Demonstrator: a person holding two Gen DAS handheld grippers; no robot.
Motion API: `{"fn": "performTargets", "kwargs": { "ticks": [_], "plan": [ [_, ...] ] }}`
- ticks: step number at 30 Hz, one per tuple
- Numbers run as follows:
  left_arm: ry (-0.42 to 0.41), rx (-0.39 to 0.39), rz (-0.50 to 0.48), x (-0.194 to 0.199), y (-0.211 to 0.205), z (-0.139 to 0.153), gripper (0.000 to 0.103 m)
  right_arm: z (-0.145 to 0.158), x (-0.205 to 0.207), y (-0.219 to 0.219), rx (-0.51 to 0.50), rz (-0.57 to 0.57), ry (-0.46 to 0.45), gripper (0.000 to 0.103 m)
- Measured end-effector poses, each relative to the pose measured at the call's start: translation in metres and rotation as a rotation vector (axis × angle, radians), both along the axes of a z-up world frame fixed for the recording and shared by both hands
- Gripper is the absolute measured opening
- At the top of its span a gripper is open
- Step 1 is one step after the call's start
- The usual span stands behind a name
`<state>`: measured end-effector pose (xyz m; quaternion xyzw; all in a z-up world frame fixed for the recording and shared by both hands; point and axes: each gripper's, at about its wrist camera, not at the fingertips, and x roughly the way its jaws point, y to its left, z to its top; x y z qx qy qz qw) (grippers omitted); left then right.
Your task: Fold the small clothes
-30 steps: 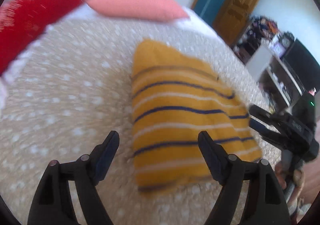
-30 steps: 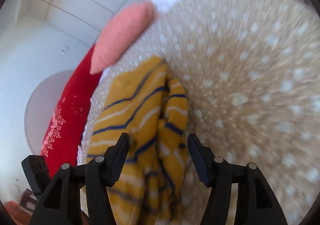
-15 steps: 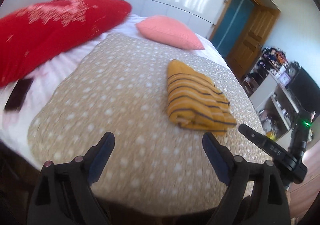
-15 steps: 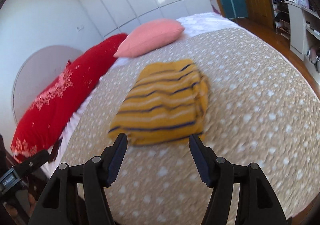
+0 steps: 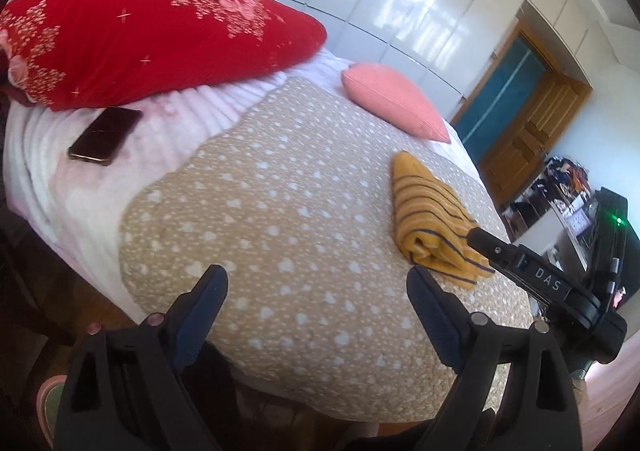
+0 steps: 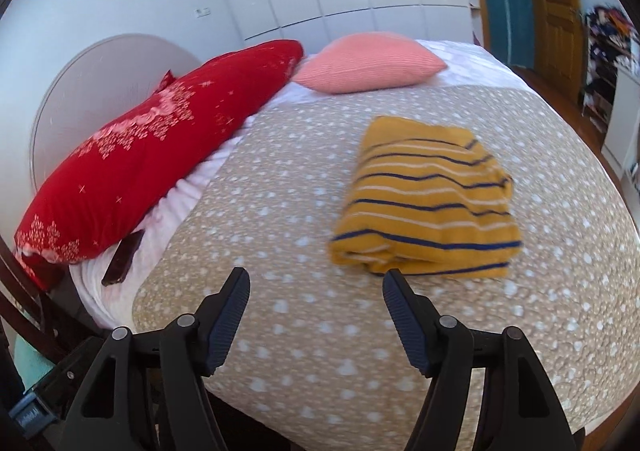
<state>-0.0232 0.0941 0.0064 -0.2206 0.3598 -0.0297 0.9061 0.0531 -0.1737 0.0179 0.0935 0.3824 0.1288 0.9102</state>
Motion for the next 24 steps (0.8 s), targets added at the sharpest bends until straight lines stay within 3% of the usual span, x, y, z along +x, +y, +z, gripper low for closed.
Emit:
{"fn": "performTargets", "kwargs": {
  "ticks": [8,24],
  "plan": [
    [0.004,-0.035,0.044,-0.005,0.03,-0.01,0.09,-0.005,0.004,0.052,-0.066,0.065,0.02,0.074],
    [0.001,-0.07,0.087,-0.002,0.064,-0.023,0.09,-0.008,0.019,0.082,-0.124,0.053,0.032,0.075]
  ]
}}
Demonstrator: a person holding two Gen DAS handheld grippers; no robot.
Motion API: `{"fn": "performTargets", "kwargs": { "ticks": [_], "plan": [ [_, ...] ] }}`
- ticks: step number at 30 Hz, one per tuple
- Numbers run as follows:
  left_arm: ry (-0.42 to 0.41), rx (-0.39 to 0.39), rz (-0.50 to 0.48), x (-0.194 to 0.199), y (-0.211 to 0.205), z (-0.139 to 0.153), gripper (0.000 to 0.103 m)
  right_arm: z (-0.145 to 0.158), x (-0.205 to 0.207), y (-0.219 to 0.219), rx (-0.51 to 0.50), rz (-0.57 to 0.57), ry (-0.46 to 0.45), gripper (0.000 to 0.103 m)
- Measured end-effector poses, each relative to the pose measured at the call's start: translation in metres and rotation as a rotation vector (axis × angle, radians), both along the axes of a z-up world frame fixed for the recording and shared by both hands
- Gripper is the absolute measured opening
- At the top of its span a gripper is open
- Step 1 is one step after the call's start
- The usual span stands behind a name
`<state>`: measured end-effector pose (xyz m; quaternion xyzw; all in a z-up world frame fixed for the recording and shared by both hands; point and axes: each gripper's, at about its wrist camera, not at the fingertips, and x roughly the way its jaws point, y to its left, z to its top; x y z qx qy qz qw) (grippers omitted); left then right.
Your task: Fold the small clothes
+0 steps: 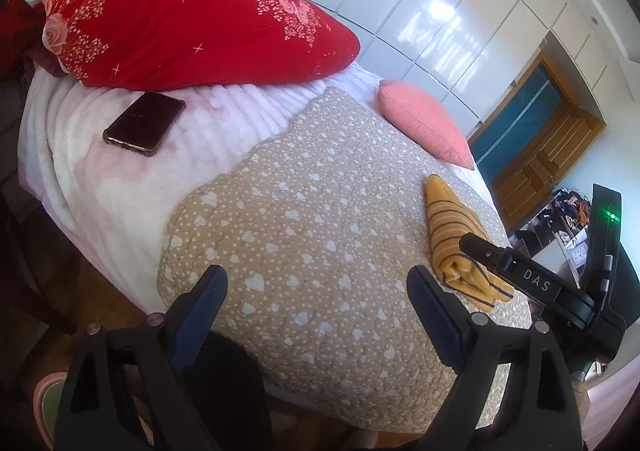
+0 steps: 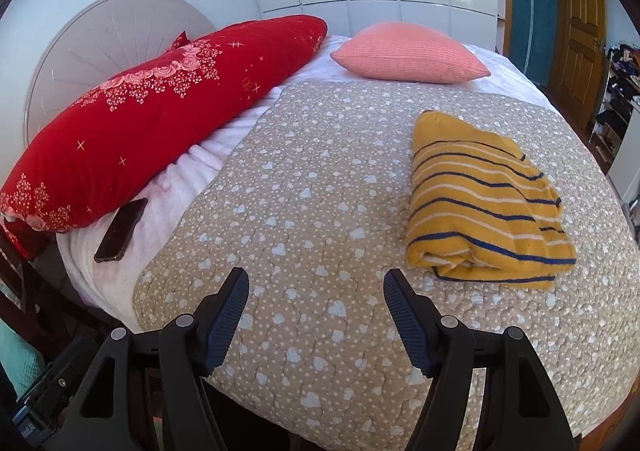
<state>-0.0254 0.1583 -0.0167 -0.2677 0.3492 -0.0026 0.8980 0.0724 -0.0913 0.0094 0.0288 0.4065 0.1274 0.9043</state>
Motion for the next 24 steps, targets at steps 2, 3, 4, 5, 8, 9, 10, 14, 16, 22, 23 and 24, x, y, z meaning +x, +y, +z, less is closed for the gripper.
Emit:
{"fn": "performTargets", "kwargs": {
  "ticks": [2,3,4,5,8,9,10,14,16,22,23,24],
  "plan": [
    [0.001,-0.008,0.007,0.001,0.004,-0.002,0.09,0.0,0.001,0.005,-0.011,0.006,-0.003,0.075],
    [0.002,-0.01,0.008,0.001,0.005,-0.003,0.09,0.0,0.002,0.006,-0.014,0.008,-0.003,0.075],
    [0.004,-0.012,0.01,0.002,0.006,-0.004,0.09,0.0,0.002,0.008,-0.017,0.009,-0.003,0.075],
    [0.006,-0.013,0.01,0.002,0.007,-0.004,0.09,0.0,0.002,0.008,-0.018,0.011,-0.003,0.075],
    [0.012,-0.009,0.009,0.003,0.007,-0.006,0.091,-0.004,0.002,0.008,-0.02,0.008,0.006,0.075],
    [0.014,-0.006,0.01,0.004,0.006,-0.006,0.091,-0.005,0.003,0.007,-0.018,0.008,0.01,0.075],
    [0.015,-0.002,0.011,0.004,0.005,-0.006,0.09,-0.005,0.003,0.005,-0.013,0.005,0.013,0.075],
    [0.017,0.035,0.012,0.006,-0.002,-0.002,0.091,-0.004,0.001,-0.009,0.004,-0.016,0.005,0.075],
    [0.017,0.068,0.012,0.007,-0.01,0.001,0.091,-0.003,-0.002,-0.021,0.023,-0.034,-0.001,0.075],
    [0.021,0.182,-0.015,0.008,-0.044,0.011,0.091,-0.007,-0.007,-0.072,0.084,-0.099,0.002,0.076],
    [0.021,0.202,-0.02,0.009,-0.05,0.012,0.091,-0.008,-0.008,-0.082,0.095,-0.111,0.004,0.076],
    [0.021,0.22,-0.025,0.009,-0.057,0.014,0.091,-0.01,-0.009,-0.093,0.107,-0.125,0.006,0.076]
  ]
}}
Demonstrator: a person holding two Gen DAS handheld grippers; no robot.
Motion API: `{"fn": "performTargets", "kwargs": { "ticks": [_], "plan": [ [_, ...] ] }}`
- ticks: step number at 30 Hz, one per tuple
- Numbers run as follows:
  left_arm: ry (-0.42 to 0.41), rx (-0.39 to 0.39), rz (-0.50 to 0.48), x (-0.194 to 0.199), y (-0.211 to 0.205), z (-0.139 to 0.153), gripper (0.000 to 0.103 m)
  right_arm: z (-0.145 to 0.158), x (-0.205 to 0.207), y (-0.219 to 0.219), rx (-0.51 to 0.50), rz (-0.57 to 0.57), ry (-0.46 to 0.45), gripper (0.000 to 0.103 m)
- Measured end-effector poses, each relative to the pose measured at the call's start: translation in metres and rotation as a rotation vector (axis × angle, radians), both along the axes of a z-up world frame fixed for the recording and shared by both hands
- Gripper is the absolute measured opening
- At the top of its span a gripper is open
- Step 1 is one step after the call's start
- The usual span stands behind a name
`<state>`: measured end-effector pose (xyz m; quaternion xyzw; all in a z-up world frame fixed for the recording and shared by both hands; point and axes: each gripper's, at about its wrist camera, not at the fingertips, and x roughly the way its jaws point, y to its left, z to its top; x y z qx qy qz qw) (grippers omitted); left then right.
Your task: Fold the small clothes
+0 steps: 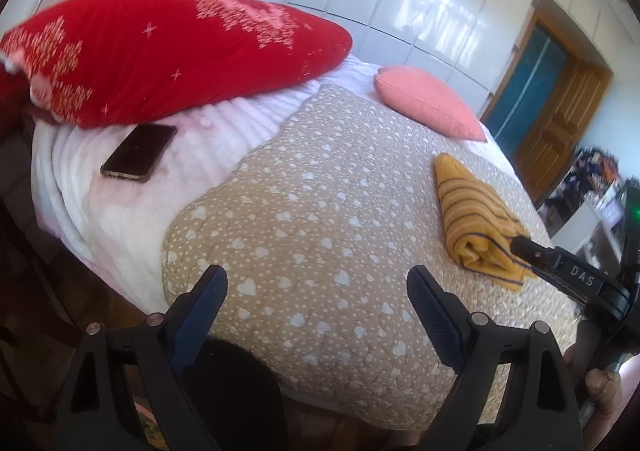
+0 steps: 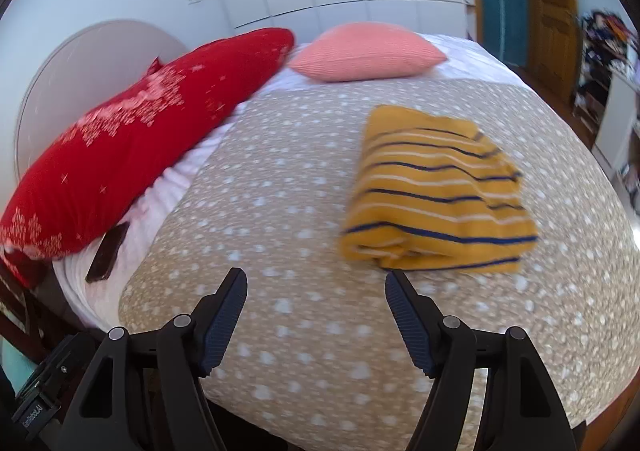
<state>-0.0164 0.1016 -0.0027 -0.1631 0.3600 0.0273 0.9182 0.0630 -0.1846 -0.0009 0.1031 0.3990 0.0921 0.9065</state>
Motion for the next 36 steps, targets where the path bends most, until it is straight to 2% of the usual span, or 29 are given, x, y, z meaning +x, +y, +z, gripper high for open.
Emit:
{"fn": "performTargets", "kwargs": {
  "ticks": [4,12,16,25,36],
  "plan": [
    [0.004,0.08,-0.022,0.003,-0.029,0.007,0.091,-0.009,-0.008,-0.038,0.014,-0.049,0.001,0.077],
    [0.014,0.22,-0.106,0.011,-0.097,0.014,0.091,-0.03,-0.036,-0.101,-0.068,-0.134,-0.027,0.077],
    [0.011,0.272,-0.163,0.013,-0.131,0.015,0.091,-0.041,-0.047,-0.132,-0.047,-0.171,-0.018,0.078],
    [0.026,0.33,-0.25,0.017,-0.176,0.009,0.091,-0.053,-0.059,-0.172,0.008,-0.235,-0.015,0.079],
    [0.047,0.321,-0.276,0.021,-0.183,0.001,0.091,-0.06,-0.057,-0.172,0.019,-0.23,0.005,0.079]
  ]
}}
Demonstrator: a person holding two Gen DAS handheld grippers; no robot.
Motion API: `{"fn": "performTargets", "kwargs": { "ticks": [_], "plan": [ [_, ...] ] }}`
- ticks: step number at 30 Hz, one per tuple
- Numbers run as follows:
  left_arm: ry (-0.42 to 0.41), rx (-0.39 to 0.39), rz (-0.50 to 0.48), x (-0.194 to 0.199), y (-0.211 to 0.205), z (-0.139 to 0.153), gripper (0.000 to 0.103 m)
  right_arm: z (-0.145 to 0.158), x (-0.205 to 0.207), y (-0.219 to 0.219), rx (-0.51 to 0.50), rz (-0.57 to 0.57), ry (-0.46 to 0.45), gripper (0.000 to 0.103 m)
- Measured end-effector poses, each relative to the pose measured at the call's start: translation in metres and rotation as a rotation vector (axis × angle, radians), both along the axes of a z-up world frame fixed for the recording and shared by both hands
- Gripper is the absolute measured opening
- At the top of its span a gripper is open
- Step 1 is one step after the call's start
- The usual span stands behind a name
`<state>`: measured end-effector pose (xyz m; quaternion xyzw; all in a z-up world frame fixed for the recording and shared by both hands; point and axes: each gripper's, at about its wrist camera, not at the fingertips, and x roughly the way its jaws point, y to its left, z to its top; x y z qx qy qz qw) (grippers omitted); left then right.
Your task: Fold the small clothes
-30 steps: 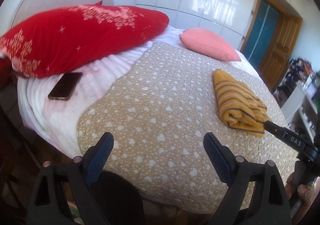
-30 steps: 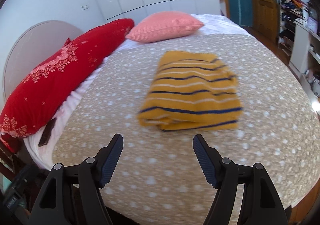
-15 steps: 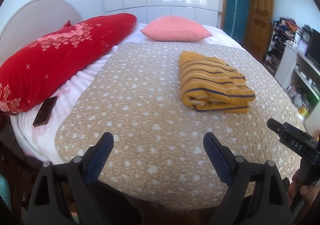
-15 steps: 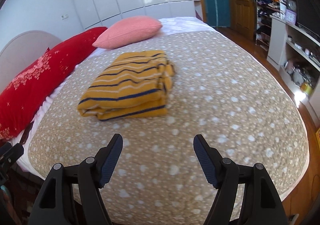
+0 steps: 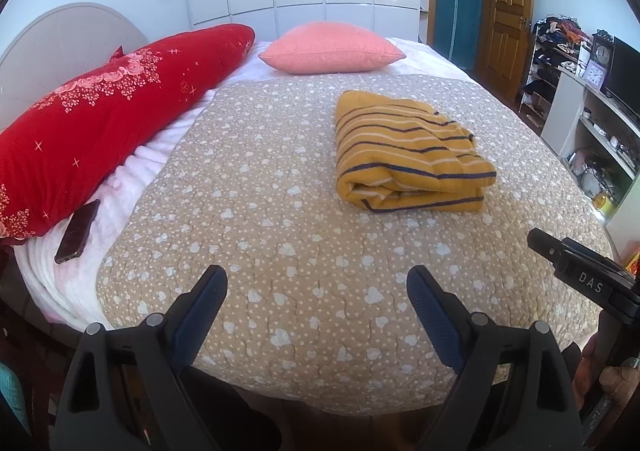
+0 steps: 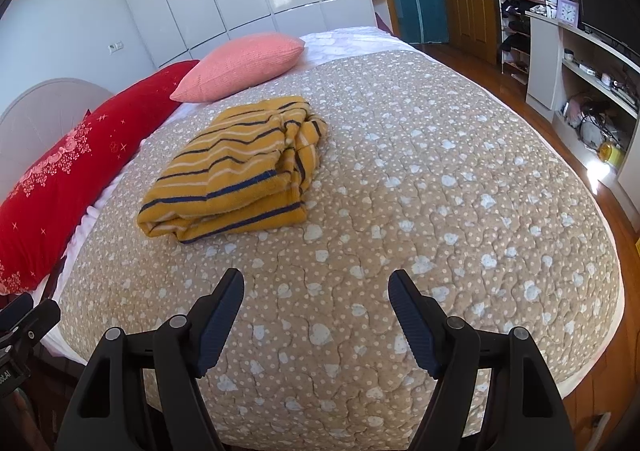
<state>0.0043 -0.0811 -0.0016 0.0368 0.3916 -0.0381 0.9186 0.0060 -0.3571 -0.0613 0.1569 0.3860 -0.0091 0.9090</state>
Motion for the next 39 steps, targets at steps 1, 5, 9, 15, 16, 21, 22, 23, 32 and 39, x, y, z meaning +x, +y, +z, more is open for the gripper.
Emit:
{"fn": "performTargets", "kwargs": {
  "ticks": [1,5,9,15,16,21,22,23,32,39],
  "plan": [
    [0.004,-0.003,-0.001,0.0,0.001,-0.001,0.091,0.0,0.001,0.001,-0.001,0.004,0.001,0.079],
    [0.012,-0.012,0.001,0.001,0.002,-0.004,0.091,0.0,0.003,0.007,-0.01,0.019,0.002,0.079],
    [0.019,-0.024,0.003,0.001,0.005,-0.005,0.091,-0.001,0.005,0.012,-0.01,0.029,0.012,0.079],
    [-0.003,-0.03,0.013,0.0,0.008,-0.003,0.091,-0.001,0.006,0.018,-0.021,0.049,0.015,0.08],
    [-0.014,-0.03,0.019,-0.001,0.009,-0.002,0.091,0.0,0.005,0.02,-0.024,0.052,0.014,0.08],
    [-0.1,-0.007,0.067,-0.008,0.013,0.009,0.091,0.001,0.006,0.027,-0.035,0.073,0.012,0.08],
    [-0.117,-0.011,0.077,-0.009,0.015,0.011,0.091,0.001,0.006,0.028,-0.036,0.076,0.012,0.08],
    [-0.13,-0.016,0.085,-0.011,0.017,0.013,0.093,0.001,0.006,0.029,-0.035,0.078,0.013,0.08],
    [-0.394,0.01,0.235,-0.041,0.032,0.044,0.103,0.005,0.003,0.036,-0.04,0.098,0.003,0.08],
    [-0.553,0.031,0.218,-0.069,0.031,0.069,0.103,0.014,-0.005,0.052,-0.07,0.135,-0.028,0.08]
  ]
}}
